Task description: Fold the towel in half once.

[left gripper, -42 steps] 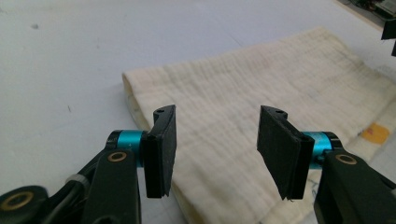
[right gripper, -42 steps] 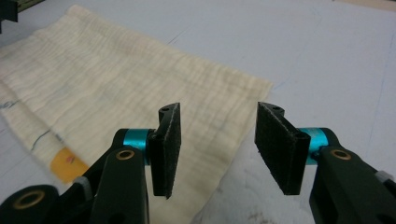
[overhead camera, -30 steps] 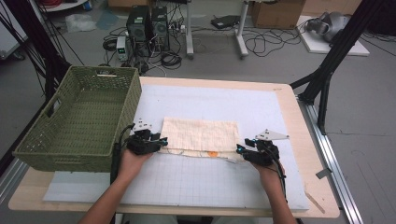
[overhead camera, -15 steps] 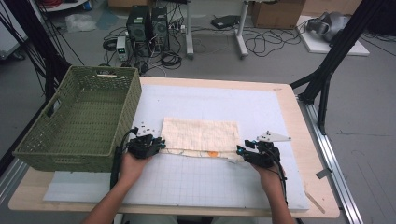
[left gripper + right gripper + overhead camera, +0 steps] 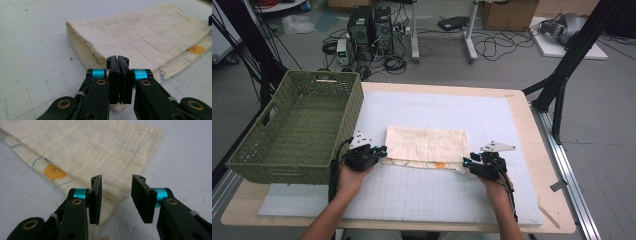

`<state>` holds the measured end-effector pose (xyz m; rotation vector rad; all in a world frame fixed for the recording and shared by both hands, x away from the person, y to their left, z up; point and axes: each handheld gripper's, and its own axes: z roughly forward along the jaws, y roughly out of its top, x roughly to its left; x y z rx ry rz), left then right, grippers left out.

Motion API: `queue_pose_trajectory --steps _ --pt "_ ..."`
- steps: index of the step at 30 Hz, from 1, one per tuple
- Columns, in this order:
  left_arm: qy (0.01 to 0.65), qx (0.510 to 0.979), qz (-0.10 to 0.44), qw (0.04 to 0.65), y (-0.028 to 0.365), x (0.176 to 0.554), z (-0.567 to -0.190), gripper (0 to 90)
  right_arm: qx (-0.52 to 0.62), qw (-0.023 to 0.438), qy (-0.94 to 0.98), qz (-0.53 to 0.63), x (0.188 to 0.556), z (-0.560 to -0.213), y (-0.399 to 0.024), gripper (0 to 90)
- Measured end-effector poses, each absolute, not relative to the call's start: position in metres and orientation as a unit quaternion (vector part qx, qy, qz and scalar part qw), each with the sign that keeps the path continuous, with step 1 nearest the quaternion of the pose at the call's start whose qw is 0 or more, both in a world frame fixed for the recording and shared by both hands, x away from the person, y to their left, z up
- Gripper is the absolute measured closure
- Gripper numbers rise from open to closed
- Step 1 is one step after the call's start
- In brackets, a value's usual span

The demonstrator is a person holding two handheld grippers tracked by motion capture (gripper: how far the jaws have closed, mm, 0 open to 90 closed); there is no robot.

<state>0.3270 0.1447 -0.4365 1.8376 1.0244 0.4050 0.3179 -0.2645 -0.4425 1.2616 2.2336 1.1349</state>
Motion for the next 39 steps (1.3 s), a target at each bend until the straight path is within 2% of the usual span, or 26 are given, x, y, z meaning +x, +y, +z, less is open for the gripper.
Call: queue_pose_trajectory --steps 1,3,5,19,29,30,33,36,39 --pt "0.42 0.752 0.165 0.481 0.145 0.327 -0.436 87.6 0.448 0.164 0.785 0.396 0.319 -0.445 -0.264 65.4" --pt "0.421 0.749 0.164 0.485 0.145 0.326 -0.435 87.7 0.443 0.159 0.791 0.392 0.321 -0.448 -0.263 81.1" --pt "0.42 0.748 0.163 0.487 0.146 0.325 -0.433 87.7 0.432 0.179 0.791 0.396 0.32 -0.445 -0.262 84.9" --pt "0.431 0.741 0.15 0.494 0.153 0.317 -0.428 87.7 0.401 0.192 0.797 0.408 0.298 -0.418 -0.256 84.6" --pt "0.441 0.775 0.153 0.426 0.148 0.317 -0.443 87.3 0.412 0.167 0.827 0.344 0.294 -0.437 -0.251 82.6" --pt "0.445 0.775 0.155 0.422 0.147 0.317 -0.444 85.8 0.414 0.164 0.826 0.346 0.294 -0.437 -0.252 79.0" --pt "0.45 0.765 0.184 0.422 0.147 0.317 -0.44 68.4 0.425 0.168 0.815 0.357 0.293 -0.432 -0.256 66.7" --pt "0.44 0.754 0.21 0.441 0.148 0.315 -0.435 62.9 0.442 0.176 0.791 0.385 0.292 -0.426 -0.266 64.0" --pt "0.419 0.755 0.214 0.456 0.146 0.317 -0.435 63.3 0.445 0.183 0.773 0.412 0.292 -0.423 -0.273 65.0"
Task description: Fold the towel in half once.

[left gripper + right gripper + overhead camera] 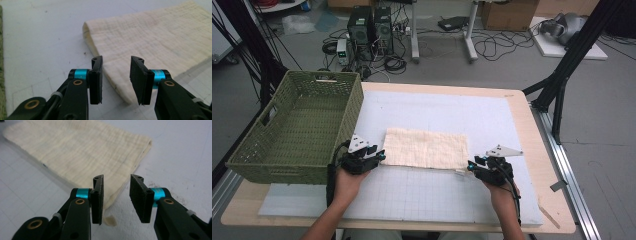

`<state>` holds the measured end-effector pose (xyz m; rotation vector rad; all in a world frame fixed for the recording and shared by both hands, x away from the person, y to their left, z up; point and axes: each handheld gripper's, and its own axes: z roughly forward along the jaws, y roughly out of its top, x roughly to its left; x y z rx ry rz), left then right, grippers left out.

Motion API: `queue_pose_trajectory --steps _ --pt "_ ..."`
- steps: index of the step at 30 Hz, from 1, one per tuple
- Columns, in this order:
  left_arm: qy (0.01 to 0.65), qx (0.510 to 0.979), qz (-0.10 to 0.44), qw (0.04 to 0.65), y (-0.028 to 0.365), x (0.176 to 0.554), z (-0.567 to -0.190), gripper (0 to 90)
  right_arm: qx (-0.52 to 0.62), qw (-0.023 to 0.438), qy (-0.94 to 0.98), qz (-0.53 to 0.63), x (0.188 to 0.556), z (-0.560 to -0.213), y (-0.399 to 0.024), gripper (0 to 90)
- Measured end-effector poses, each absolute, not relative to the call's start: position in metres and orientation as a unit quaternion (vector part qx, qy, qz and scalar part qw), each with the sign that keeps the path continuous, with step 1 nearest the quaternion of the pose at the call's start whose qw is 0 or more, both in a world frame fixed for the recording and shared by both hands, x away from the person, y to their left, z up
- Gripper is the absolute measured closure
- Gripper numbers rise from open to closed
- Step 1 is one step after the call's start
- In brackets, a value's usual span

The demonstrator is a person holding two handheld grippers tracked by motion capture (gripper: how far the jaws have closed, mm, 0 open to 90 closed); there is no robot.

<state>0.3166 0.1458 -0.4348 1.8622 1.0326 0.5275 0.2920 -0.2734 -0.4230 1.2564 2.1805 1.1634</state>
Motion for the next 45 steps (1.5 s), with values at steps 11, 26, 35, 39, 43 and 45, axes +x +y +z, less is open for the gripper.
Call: queue_pose_trajectory --steps 11,26,35,39,43,45 --pt "0.406 0.796 0.213 0.397 0.134 0.324 -0.45 68.8 0.433 0.165 0.797 0.388 0.307 -0.448 -0.25 74.7" --pt "0.442 0.781 0.19 0.398 0.129 0.317 -0.449 85.2 0.466 0.164 0.786 0.371 0.301 -0.446 -0.255 84.9" --pt "0.446 0.779 0.185 0.399 0.126 0.316 -0.443 71.0 0.458 0.191 0.795 0.347 0.298 -0.441 -0.258 63.3" --pt "0.408 0.771 0.213 0.441 0.128 0.323 -0.433 72.6 0.462 0.207 0.776 0.377 0.296 -0.435 -0.265 52.4" --pt "0.398 0.756 0.204 0.478 0.124 0.347 -0.428 80.1 0.463 0.211 0.77 0.386 0.296 -0.433 -0.267 51.0" --pt "0.406 0.758 0.193 0.473 0.12 0.362 -0.43 80.1 0.461 0.212 0.771 0.384 0.297 -0.434 -0.266 50.7"
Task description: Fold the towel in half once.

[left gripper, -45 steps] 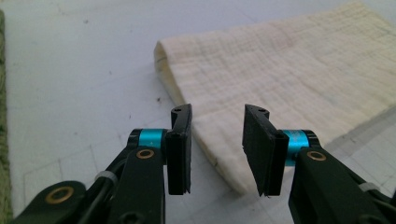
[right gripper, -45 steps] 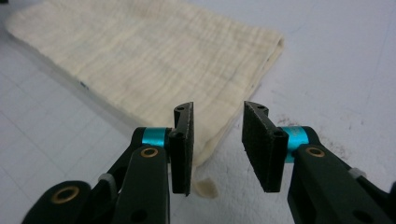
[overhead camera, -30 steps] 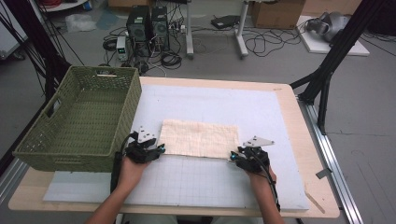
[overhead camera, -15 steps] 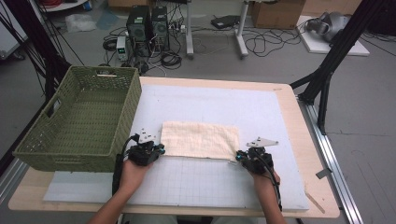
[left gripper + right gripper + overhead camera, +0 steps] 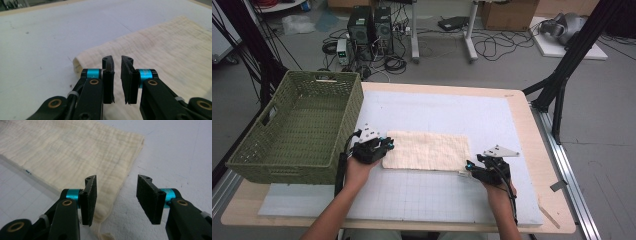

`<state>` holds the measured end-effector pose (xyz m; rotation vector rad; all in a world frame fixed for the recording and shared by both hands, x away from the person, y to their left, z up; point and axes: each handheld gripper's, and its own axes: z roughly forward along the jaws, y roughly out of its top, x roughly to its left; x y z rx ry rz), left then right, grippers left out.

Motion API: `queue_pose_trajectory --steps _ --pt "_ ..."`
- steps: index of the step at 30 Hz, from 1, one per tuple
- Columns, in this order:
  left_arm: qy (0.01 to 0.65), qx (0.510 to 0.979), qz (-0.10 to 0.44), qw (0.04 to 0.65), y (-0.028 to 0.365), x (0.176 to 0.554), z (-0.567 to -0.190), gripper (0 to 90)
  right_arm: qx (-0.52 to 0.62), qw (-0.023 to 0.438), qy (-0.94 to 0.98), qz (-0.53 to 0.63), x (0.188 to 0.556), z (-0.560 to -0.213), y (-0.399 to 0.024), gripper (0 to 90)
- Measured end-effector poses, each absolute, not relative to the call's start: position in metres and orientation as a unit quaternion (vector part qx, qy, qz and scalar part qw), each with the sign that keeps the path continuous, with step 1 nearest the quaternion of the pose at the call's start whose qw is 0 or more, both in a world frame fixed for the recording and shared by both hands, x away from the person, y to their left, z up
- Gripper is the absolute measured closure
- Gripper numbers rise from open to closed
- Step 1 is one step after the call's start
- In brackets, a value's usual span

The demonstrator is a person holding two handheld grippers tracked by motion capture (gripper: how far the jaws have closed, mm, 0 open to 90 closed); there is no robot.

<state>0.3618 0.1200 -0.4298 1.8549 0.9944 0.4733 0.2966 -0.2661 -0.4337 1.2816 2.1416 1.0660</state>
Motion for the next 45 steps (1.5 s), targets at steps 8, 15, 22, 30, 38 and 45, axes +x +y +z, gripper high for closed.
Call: queue_pose_trajectory --steps 8,15,22,30,38,45 --pt "0.461 0.761 0.199 0.41 0.117 0.399 -0.446 80.8 0.459 0.21 0.773 0.384 0.297 -0.434 -0.267 50.7" --pt "0.475 0.758 0.216 0.391 0.121 0.4 -0.448 76.9 0.46 0.21 0.773 0.383 0.297 -0.434 -0.269 50.7" --pt "0.487 0.719 0.176 0.463 0.132 0.381 -0.432 51.9 0.447 0.225 0.773 0.389 0.295 -0.428 -0.277 42.8" --pt "0.412 0.719 0.151 0.539 0.139 0.346 -0.421 25.0 0.43 0.245 0.772 0.399 0.291 -0.422 -0.29 24.8" --pt "0.367 0.716 0.143 0.577 0.143 0.324 -0.416 16.8 0.412 0.251 0.773 0.412 0.285 -0.418 -0.299 16.8" --pt "0.37 0.72 0.155 0.567 0.151 0.319 -0.423 17.4 0.417 0.257 0.76 0.427 0.283 -0.415 -0.304 12.2"
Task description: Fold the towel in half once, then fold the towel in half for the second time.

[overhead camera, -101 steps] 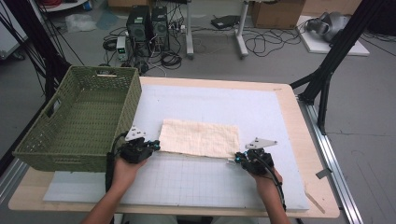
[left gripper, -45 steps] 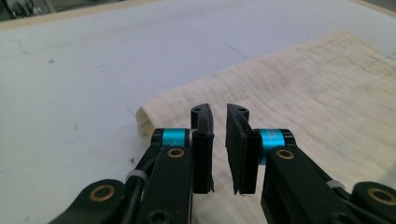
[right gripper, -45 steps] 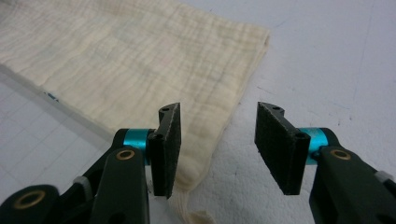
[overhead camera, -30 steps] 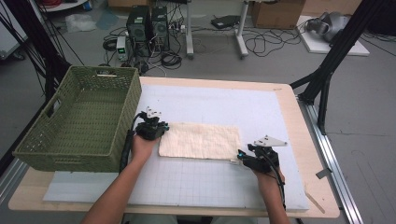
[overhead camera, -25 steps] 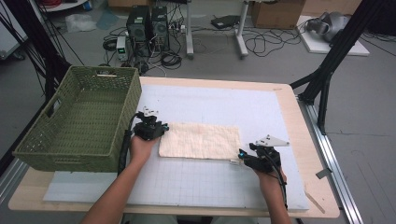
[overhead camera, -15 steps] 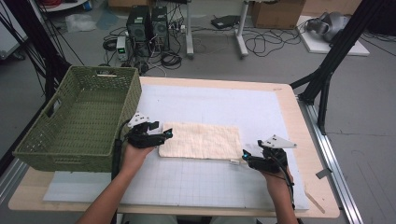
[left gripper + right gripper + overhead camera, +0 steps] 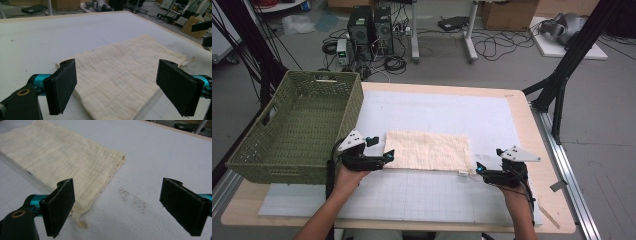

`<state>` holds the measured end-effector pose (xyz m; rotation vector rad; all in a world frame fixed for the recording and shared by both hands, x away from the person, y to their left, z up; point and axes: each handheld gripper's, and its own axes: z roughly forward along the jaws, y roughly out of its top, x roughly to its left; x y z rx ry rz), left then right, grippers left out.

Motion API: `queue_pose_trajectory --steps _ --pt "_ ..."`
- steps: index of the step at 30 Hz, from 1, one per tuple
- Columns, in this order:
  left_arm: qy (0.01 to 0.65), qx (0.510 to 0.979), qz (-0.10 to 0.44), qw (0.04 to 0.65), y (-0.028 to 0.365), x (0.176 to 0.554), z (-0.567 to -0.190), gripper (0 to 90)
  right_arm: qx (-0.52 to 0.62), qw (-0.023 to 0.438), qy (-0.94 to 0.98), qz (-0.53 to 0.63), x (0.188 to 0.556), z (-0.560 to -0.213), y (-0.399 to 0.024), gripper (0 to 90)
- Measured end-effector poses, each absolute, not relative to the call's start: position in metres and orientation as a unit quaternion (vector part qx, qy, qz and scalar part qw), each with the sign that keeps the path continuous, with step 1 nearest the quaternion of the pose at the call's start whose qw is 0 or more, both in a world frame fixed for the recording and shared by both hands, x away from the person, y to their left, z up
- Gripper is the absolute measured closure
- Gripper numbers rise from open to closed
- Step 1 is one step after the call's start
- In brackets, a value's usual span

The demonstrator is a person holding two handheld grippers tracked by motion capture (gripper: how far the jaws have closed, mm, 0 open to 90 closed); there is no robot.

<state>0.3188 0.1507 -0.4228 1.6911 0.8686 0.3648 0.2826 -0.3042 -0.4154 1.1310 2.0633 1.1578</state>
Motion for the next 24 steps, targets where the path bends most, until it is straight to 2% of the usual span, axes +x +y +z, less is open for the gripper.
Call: queue_pose_trajectory --steps 24 --pt "0.374 0.729 0.157 0.551 0.1494 0.3212 -0.4266 19.2 0.435 0.244 0.76 0.417 0.2893 -0.4235 -0.3007 11.8"
